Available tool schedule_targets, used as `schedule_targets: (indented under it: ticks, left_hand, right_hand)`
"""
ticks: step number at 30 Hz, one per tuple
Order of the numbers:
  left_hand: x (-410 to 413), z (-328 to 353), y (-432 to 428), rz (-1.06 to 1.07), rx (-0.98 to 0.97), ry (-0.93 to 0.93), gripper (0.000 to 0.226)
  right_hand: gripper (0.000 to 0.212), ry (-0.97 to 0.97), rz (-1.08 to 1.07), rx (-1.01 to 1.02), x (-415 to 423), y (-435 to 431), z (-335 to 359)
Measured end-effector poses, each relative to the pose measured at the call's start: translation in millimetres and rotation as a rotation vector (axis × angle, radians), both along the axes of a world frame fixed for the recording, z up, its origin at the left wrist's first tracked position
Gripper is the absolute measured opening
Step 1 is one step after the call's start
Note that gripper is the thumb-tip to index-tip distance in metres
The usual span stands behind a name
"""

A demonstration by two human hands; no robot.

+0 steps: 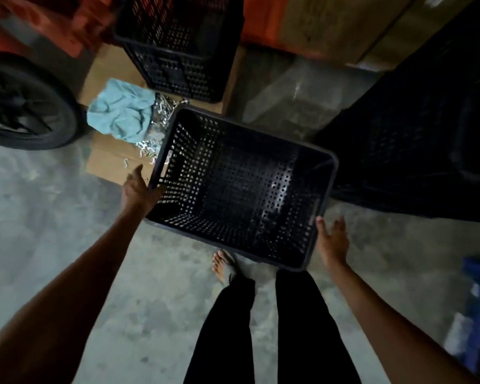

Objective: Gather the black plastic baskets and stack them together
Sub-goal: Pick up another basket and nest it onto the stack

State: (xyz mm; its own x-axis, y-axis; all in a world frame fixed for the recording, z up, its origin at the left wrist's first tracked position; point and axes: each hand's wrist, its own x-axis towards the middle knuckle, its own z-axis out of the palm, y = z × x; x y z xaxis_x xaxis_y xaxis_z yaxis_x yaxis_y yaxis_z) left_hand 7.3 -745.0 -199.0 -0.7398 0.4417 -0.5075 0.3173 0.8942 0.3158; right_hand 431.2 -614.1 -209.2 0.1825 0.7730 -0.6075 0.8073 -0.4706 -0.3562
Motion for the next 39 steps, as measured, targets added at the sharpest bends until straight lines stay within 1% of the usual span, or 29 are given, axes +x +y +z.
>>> schedule_targets:
  ticks: [2, 4, 7, 8, 10, 12, 15, 18, 21, 24, 26, 27, 28, 29, 30, 32, 33, 35, 37, 39]
  left_hand:
    - [-22.6, -38.1, 10.4, 0.056, -0.002, -0.031, 0.082]
    - [-30.9, -67.2, 17.2, 0.031, -0.024, -0.050, 0.071]
    - [-34.6, -98.1, 19.6, 0.076, 0.006, -0.023, 0.054]
    - [-35.3, -103.7, 18.5, 0.085, 0.013, 0.011, 0.050]
    - [-35.5, -105.6, 16.3, 0.050, -0.020, 0.056, 0.045]
    - [-33.2, -94.6, 11.4, 0.013, -0.046, 0.035, 0.044]
    - [-31.1, -48.4, 5.2, 0.020, -0.078, 0.055, 0.042]
    - [-34.8, 16.9, 0.2, 0.038, -0.076, 0.003, 0.037]
    - [-42.3, 101.5, -1.1, -0.052, -0.097, 0.045, 0.038]
    - [-49.9, 202.7, -5.4, -0.113, -0.091, 0.113, 0.037]
    - [-57.8, 262.5, -8.5, -0.095, -0.076, 0.139, 0.039]
    - [-59.3, 303.4, -13.3, -0.099, -0.042, 0.164, 0.040]
    - [-64.4, 325.3, -13.3, -0.109, -0.037, 0.174, 0.041]
    - [-70.6, 339.6, -10.9, -0.112, -0.022, 0.189, 0.041]
    - [-74.7, 367.9, -10.9, -0.117, 0.024, 0.227, 0.042]
    - [-73.0, 410.8, -5.9, -0.095, 0.101, 0.258, 0.042]
    - [-70.7, 429.6, 0.1, -0.081, 0.155, 0.283, 0.043]
    - [-64.8, 460.3, 16.3, -0.048, 0.255, 0.326, 0.046]
    - [-50.3, 480.2, 37.8, -0.022, 0.365, 0.340, 0.049]
    - [-30.6, 498.6, 63.9, -0.043, 0.473, 0.331, 0.049]
  right_hand:
    - [0.078, 0.019, -0.077, 0.047, -8.6, 5.6, -36.7]
    - [0.073, 0.060, -0.139, 0.097, -13.5, 6.9, -63.6]
    - [0.049, 0.091, -0.189, 0.166, -19.0, 6.1, -90.1]
    - [0.048, 0.094, -0.196, 0.191, -18.5, 5.4, -93.4]
    - [0.055, 0.120, -0.196, 0.201, -16.1, 3.9, -90.1]
    - [0.059, 0.169, -0.210, 0.168, -13.1, 2.4, -79.7]
    - [0.056, 0.194, -0.261, 0.108, -16.3, 8.7, -39.2]
    - [0.045, 0.188, -0.197, 0.018, -19.5, 12.6, 18.9]
    - [0.043, 0.193, -0.127, -0.040, -34.5, 24.6, 90.0]
    - [0.045, 0.184, -0.022, -0.039, -54.7, 43.1, 172.3]
    - [0.043, 0.210, 0.044, -0.037, -68.2, 58.7, 226.0]
    - [0.040, 0.240, 0.060, -0.014, -75.4, 66.1, 264.0]
    - [0.037, 0.236, 0.087, -0.019, -83.2, 79.1, 285.1]
    - [0.036, 0.222, 0.108, -0.002, -91.4, 92.7, 301.0]
    - [0.037, 0.255, 0.124, 0.042, -98.0, 104.9, 331.7]
    - [0.051, 0.315, 0.151, 0.125, -103.2, 124.6, 383.0]
    - [0.057, 0.314, 0.158, 0.185, -101.2, 132.0, 408.5]
    - [0.063, 0.335, 0.164, 0.289, -93.0, 143.7, 452.3]
    - [0.061, 0.377, 0.157, 0.423, -72.1, 152.4, 486.9]
    - [0.050, 0.385, 0.107, 0.582, -45.5, 162.3, 513.1]
